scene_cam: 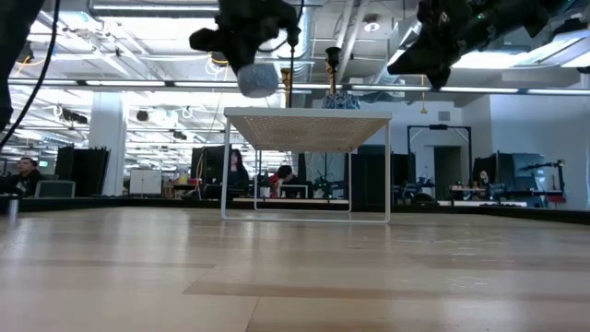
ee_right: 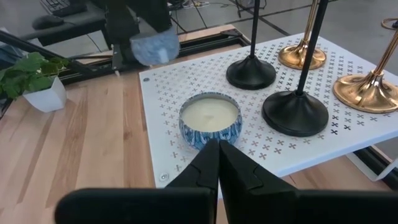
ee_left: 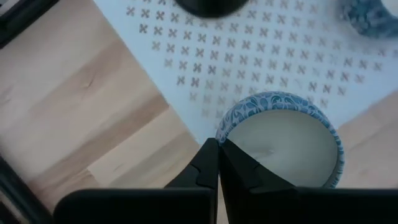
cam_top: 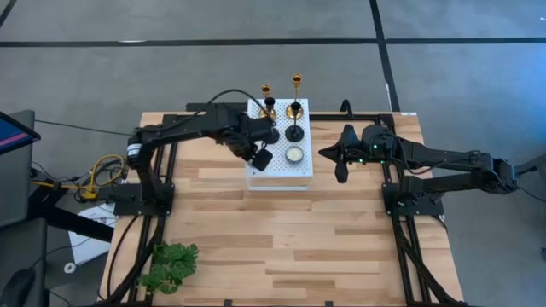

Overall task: Pick & Place candle stick holders
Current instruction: Put the blue patterned candle on the shelf aligned with the dark blue patterned candle

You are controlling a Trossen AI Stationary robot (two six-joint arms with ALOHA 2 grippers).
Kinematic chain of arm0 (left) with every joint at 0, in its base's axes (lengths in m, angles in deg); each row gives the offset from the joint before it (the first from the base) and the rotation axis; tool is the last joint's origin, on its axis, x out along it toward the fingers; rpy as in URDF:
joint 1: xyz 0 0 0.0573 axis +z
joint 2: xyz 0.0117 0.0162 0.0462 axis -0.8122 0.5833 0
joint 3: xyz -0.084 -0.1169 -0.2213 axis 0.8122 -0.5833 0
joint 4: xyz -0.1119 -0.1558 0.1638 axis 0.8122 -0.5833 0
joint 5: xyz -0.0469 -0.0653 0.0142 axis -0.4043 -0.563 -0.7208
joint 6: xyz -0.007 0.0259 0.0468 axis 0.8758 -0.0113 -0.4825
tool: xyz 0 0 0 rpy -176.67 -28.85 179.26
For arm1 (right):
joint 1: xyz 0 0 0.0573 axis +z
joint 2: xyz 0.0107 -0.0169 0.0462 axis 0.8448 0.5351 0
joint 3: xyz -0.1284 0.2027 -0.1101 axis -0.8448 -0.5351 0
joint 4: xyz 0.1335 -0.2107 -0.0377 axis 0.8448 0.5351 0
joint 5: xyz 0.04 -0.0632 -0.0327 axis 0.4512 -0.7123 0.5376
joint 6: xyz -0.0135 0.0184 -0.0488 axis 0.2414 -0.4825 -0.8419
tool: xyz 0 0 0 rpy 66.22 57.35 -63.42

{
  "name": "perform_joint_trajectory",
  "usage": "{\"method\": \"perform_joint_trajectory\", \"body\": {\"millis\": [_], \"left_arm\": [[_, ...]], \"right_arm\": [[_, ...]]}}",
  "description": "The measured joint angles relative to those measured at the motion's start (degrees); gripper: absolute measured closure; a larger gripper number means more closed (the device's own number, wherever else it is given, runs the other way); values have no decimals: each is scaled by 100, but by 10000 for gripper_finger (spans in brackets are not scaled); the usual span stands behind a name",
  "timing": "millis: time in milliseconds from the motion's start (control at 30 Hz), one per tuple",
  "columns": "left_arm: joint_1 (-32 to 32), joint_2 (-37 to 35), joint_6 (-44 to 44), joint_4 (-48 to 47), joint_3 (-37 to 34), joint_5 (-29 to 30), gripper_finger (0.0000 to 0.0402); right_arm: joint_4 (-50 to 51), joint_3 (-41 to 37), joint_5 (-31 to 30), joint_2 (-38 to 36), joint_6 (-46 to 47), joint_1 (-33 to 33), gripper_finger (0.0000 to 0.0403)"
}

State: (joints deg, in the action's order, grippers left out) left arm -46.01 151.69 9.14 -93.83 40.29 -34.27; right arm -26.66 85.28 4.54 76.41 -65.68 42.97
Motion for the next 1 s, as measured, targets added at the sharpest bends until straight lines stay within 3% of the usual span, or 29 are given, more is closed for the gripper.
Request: {"method": "perform_joint_trajectory", "body": {"millis": [300,1000], "left_arm": [[80,323,-125,711,26,24,400],[71,374,-54,784,26,210,389]], "right_arm": [[114,0,-156,0,-80,-11,403],[147,0,-173,0,-138,-9,403]]}}
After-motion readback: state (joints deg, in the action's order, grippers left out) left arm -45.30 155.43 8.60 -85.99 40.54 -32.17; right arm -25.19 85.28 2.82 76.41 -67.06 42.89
